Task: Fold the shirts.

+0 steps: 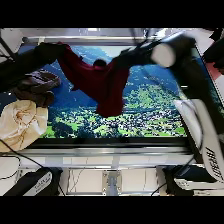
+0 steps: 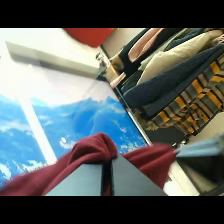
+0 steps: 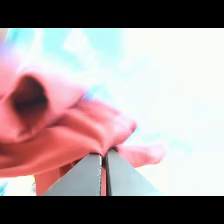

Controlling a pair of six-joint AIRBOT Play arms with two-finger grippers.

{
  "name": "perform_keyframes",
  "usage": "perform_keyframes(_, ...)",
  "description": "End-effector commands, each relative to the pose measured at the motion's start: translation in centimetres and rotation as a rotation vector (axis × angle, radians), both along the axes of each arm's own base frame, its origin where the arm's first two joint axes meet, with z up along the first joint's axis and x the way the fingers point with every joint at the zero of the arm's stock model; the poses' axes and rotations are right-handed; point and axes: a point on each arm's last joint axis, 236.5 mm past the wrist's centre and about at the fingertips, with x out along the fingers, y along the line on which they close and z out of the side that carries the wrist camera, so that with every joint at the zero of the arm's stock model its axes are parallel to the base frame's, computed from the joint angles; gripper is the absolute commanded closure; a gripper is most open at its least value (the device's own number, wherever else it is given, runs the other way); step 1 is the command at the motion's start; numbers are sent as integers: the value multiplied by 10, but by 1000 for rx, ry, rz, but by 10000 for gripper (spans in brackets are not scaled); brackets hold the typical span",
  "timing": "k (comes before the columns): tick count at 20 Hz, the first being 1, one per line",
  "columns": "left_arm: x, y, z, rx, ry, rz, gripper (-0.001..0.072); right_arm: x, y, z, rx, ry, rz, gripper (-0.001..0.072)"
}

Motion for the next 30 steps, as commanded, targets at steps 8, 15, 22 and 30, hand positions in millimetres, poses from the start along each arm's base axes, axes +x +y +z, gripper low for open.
perform_keyframes(8,-103,48,-138,571,489,-30,693,-34,-103,-18,-56,170,-154,702)
perform_keyframes(15,-110,59,-282,526,748,16,692,-8,-19,-191,23,615,-12,273)
perform_keyframes(22,-59,86,-275,500,585,225,-13,21,-86,-185,-268,500,-123,273)
perform_keyframes(30,-74,176,-264,486,669,514,-2,-20,-223,-139,-254,631,-332,274)
